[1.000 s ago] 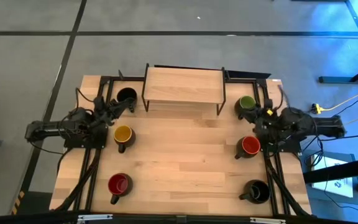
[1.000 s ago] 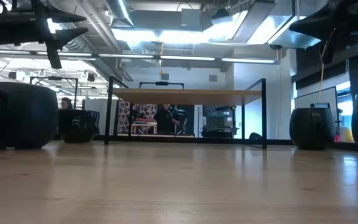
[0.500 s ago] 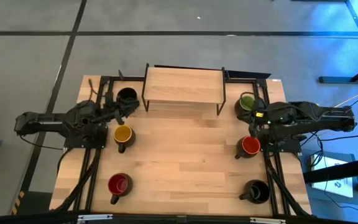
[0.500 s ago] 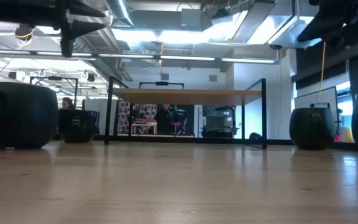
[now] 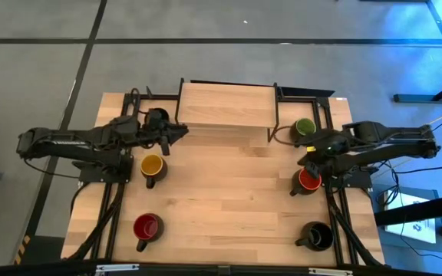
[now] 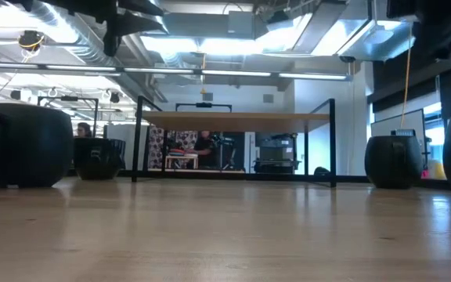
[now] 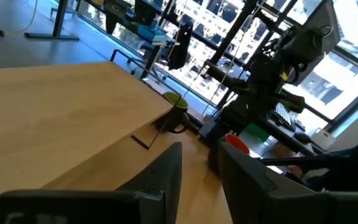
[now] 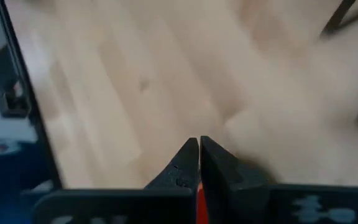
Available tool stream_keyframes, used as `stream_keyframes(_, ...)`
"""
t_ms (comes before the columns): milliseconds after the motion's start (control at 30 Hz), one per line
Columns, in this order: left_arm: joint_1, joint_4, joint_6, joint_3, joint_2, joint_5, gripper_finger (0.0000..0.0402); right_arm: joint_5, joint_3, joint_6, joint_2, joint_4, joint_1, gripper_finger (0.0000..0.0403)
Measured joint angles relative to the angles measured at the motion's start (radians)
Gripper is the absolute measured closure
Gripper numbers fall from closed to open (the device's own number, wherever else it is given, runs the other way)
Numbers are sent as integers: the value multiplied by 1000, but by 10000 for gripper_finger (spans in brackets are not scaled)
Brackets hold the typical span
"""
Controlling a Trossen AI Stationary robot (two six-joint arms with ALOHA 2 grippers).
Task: Place coffee mugs
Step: Put the orange cup on the shelf
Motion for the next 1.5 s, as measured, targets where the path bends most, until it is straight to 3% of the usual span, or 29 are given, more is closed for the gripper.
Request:
stream_keyframes(300, 0, 0, -2, 0, 10, -1, 302, -196, 0, 216, 44, -126, 1, 398)
stream_keyframes(467, 0, 0, -2, 0, 10, 5, 302, -205, 0, 270, 49, -134, 1, 384)
stream_keyframes(800, 0, 0, -2, 0, 9, 9, 302, -143, -59, 447, 134, -90, 1, 220)
stream_keyframes(1000, 0, 2, -3, 0, 9, 10, 302, -133, -98, 466, 238, -66, 1, 171)
stream_keyframes(1267, 0, 2, -3, 0, 9, 10, 302, -134, -106, 462, 370, -27, 1, 170)
stream_keyframes(1500, 0, 7, 45, 0, 9, 10, 302, -133, -106, 460, 471, -23, 1, 233)
